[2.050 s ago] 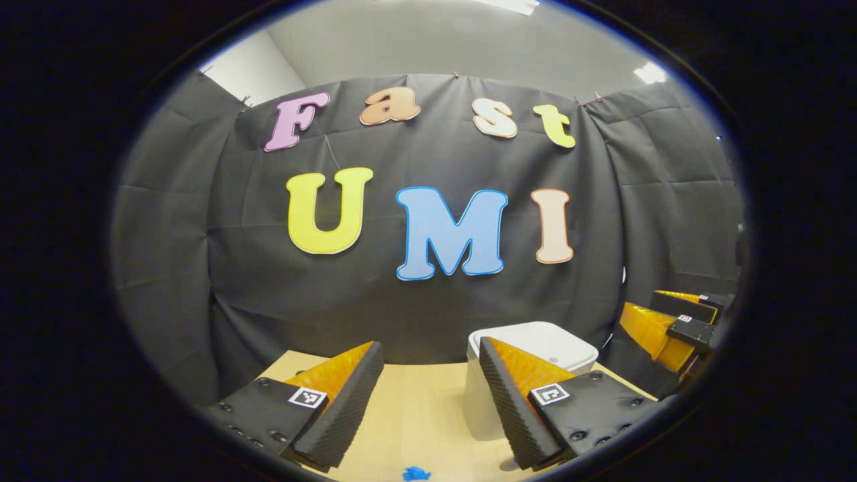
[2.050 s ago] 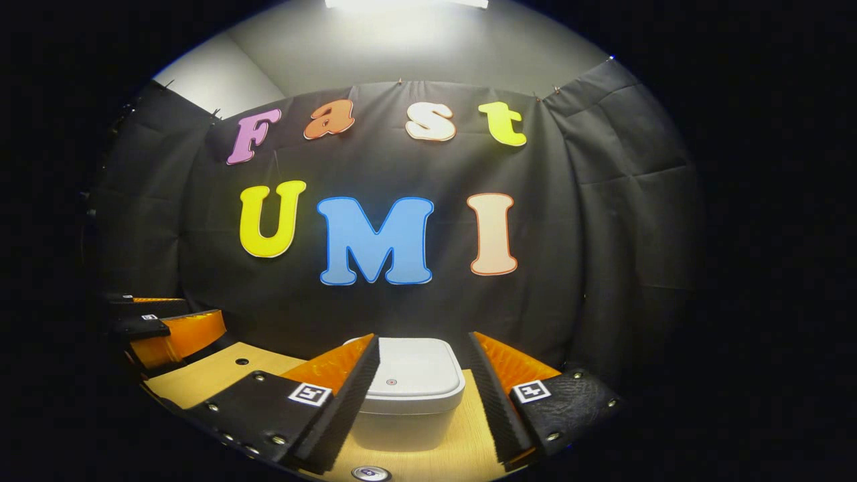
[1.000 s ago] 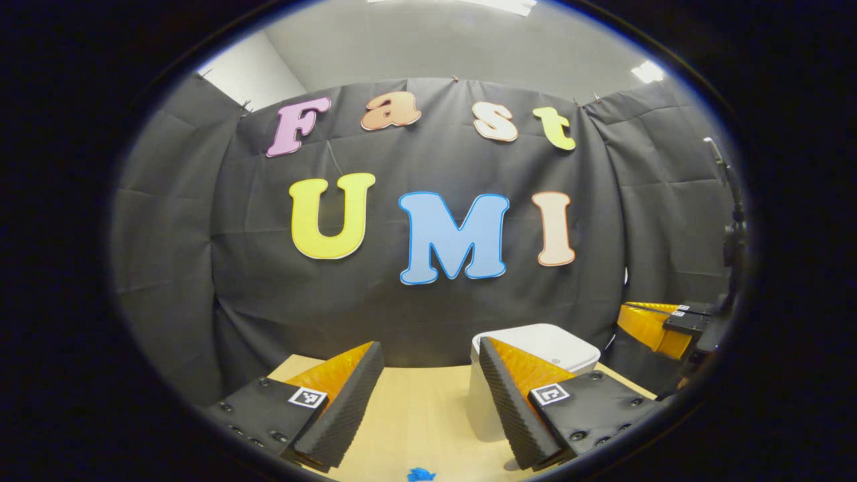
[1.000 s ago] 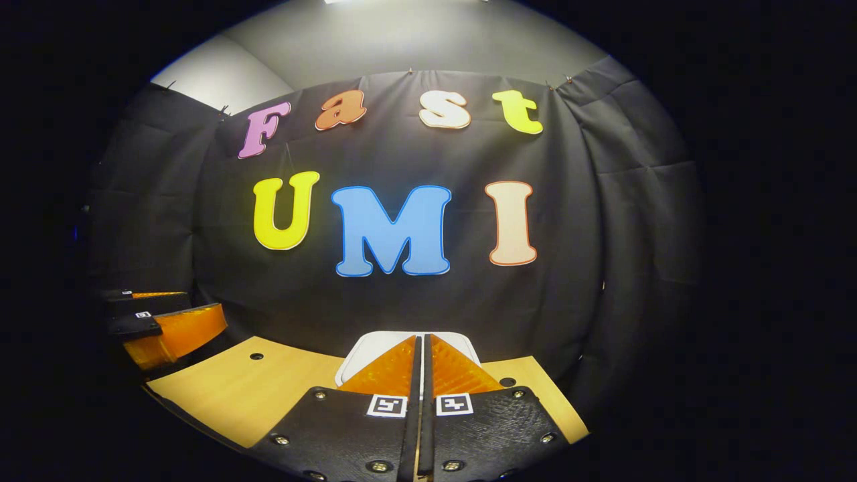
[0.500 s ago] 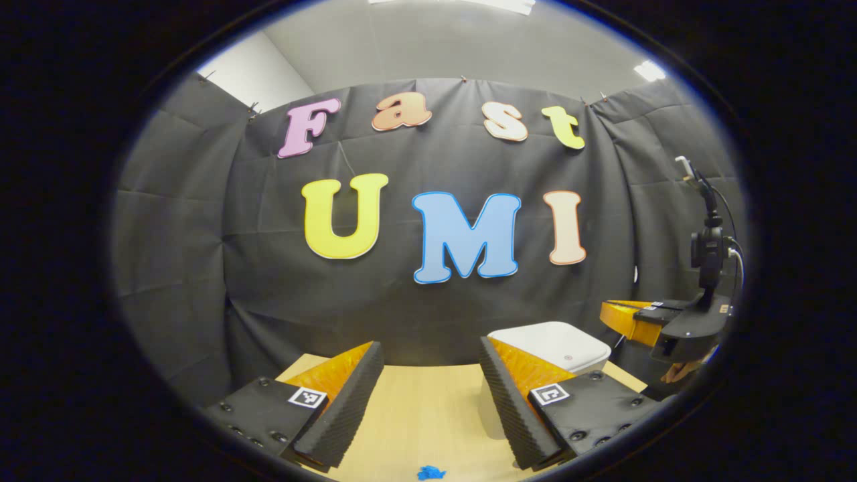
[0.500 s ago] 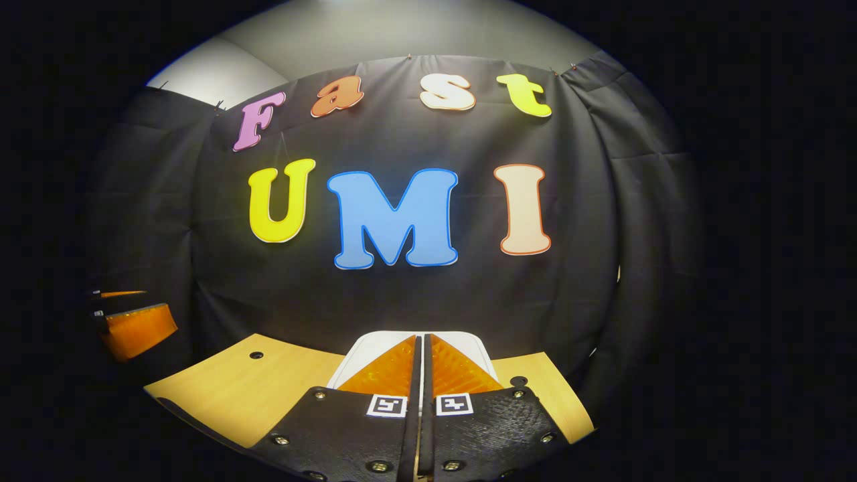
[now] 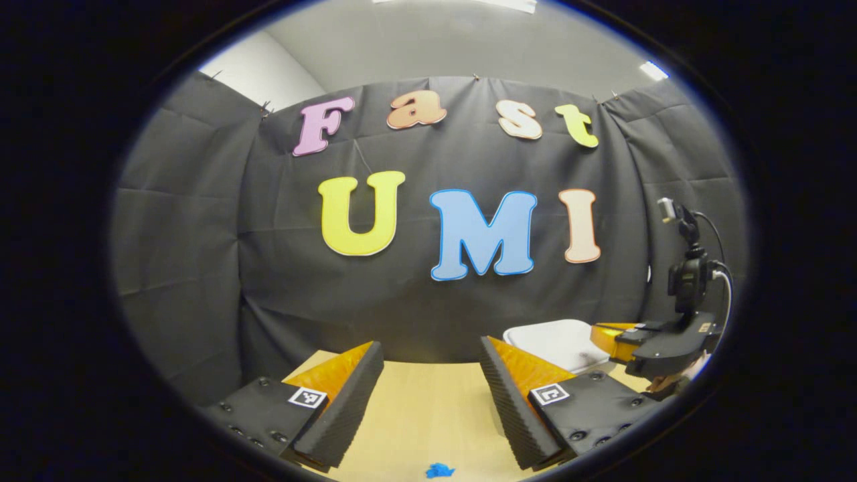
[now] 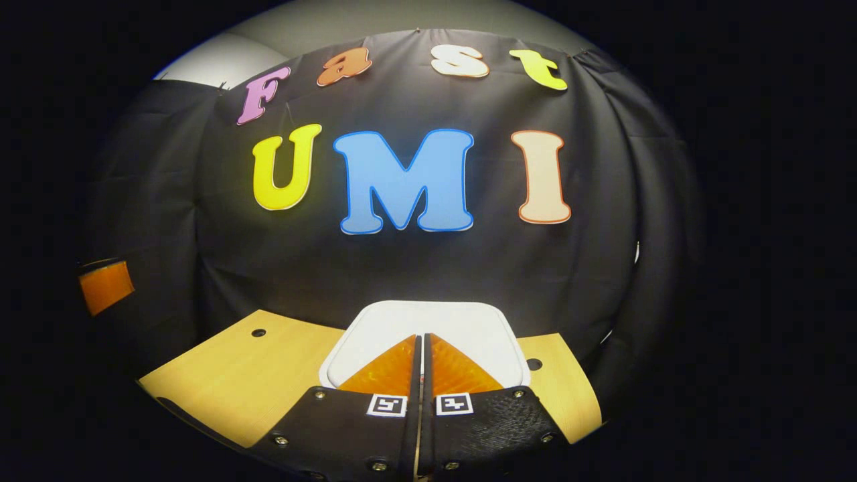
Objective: Press the lid of the desktop garbage bin to open it, pick up the crumpled paper on the desktop and throw it into the bin, then pick up the pop can on the desktop and drop it into the bin, and finally close the garbage bin lid.
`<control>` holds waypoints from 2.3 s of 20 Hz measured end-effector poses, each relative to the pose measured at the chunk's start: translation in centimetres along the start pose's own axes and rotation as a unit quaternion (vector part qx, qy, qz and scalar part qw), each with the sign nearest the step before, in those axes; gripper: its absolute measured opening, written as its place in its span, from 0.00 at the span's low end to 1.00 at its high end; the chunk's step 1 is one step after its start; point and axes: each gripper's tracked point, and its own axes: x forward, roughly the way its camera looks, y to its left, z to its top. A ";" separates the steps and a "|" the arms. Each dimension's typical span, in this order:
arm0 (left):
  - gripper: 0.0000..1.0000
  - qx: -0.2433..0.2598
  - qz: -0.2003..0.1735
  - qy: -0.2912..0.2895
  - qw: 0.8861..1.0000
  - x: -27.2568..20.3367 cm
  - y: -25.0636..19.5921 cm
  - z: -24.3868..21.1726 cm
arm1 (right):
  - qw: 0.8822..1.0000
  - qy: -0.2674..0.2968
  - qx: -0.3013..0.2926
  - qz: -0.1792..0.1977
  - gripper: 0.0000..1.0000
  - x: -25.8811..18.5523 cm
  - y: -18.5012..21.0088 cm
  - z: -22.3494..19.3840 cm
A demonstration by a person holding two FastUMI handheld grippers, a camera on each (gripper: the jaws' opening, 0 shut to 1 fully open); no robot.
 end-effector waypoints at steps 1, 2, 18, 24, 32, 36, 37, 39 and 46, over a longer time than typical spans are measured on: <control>0.95 -0.001 0.002 0.001 1.000 0.0 0.3 -0.1 | 1.000 0.004 0.001 0.001 0.02 0.2 0.0 -0.3; 0.95 -0.001 0.003 0.002 1.000 0.0 0.3 -0.2 | 1.000 0.007 0.003 0.001 0.02 0.3 0.0 -0.6; 0.95 -0.023 0.006 0.017 1.000 0.2 0.6 -1.3 | 0.999 0.018 0.045 0.014 0.02 1.0 -0.4 -3.7; 0.95 -0.031 0.000 0.020 0.999 0.2 0.1 -1.5 | 1.000 0.005 0.010 0.012 0.02 1.0 -0.3 -4.2; 0.95 -0.035 -0.008 0.016 0.999 -0.1 -0.3 -1.4 | 0.999 0.001 0.047 0.014 0.01 0.7 -0.5 -2.3; 0.95 -0.033 -0.014 0.017 0.999 0.2 -0.9 -1.5 | 0.997 -0.040 0.063 0.005 0.01 0.0 -1.1 1.1; 0.95 -0.032 -0.016 0.016 0.999 0.2 -1.0 -1.4 | 0.997 -0.049 0.064 0.004 0.01 -0.1 -1.2 2.0; 0.95 -0.031 -0.019 0.016 0.999 0.3 -1.1 -1.5 | 0.995 -0.065 0.070 0.003 0.01 -0.7 -1.6 3.7; 0.95 -0.030 -0.024 0.021 0.999 0.8 -1.3 -2.0 | 0.991 -0.106 0.085 -0.007 0.01 -2.4 -2.8 7.5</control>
